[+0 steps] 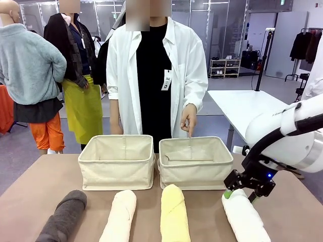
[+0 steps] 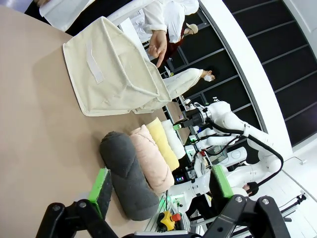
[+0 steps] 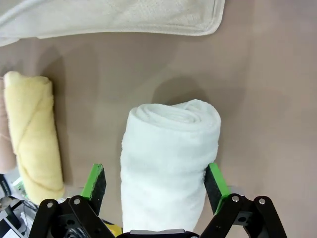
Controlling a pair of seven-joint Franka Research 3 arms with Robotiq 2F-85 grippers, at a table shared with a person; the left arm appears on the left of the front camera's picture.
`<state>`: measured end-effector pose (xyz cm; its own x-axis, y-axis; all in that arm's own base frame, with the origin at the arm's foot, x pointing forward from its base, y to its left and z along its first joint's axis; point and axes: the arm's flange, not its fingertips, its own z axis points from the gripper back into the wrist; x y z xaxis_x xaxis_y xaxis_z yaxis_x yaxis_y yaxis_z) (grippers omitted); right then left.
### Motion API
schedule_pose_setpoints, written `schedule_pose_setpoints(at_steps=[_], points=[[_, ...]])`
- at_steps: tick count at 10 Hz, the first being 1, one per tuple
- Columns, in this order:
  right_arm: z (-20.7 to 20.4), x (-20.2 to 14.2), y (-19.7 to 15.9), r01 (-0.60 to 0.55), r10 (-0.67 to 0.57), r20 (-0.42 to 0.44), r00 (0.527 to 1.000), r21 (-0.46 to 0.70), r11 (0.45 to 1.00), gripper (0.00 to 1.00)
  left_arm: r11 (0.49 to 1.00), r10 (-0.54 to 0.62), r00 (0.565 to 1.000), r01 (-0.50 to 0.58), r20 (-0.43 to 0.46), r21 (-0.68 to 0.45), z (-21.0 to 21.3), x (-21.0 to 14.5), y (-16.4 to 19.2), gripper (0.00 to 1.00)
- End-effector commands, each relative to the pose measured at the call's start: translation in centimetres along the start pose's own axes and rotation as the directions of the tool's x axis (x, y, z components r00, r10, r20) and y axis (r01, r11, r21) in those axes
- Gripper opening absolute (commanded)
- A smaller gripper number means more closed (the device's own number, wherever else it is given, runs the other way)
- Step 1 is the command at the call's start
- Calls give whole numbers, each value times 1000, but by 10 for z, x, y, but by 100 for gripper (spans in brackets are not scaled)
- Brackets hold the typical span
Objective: Divide the towels into two baskets.
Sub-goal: Pick up one hotel-folded towel and place it in the Fabric basket indicated by the person.
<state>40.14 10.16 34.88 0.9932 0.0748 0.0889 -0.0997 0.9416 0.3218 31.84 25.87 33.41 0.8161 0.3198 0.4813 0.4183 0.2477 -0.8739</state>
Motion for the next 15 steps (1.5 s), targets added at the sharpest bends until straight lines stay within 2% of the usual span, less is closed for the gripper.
schedule_pose_setpoints(at_steps=[1,4,5,6,7,8,9,10,11,12,14,15], points=[[-22,-39,2,18,-19,-18,1000,-72,997,100,1000,1,1000,-1,-3,3,2,-2,-1,100],[-33,-45,7,-16,8,-54,999,-141,990,100,1000,1,1000,-1,-3,3,2,-2,-1,100],[-37,-45,8,-26,17,-59,998,-150,988,96,1000,1,1000,-1,-3,3,2,-2,-1,100],[-40,-45,10,-35,26,-59,998,-164,986,80,1000,1,1000,-1,-3,3,2,-2,-1,100],[-43,-45,12,-42,31,-68,997,-170,985,77,1000,1,1000,-1,-3,3,2,-2,-1,100],[-45,-44,14,-45,34,-68,997,-176,983,60,1000,1,1000,-1,-3,3,2,-2,-1,100],[-47,-44,16,-46,35,-68,997,-178,983,57,1000,1,1000,-1,-3,3,2,-2,-1,100],[-49,-44,16,-45,34,-66,997,-180,983,40,1000,1,1000,-1,-3,3,2,-2,-1,100],[-50,-44,17,-44,33,-64,997,-180,983,37,1000,1,1000,-1,-3,3,2,-2,-1,100],[-48,-43,18,-44,35,-56,998,-174,984,20,1000,1,1000,-1,-3,3,2,-2,-1,100],[-27,-44,29,-84,73,-89,993,-133,988,19,1000,1,1000,-1,-3,3,2,-2,-1,100],[-5,-43,39,-139,132,-65,989,-111,984,19,1000,1,1000,-1,-3,3,2,-2,-1,100]])
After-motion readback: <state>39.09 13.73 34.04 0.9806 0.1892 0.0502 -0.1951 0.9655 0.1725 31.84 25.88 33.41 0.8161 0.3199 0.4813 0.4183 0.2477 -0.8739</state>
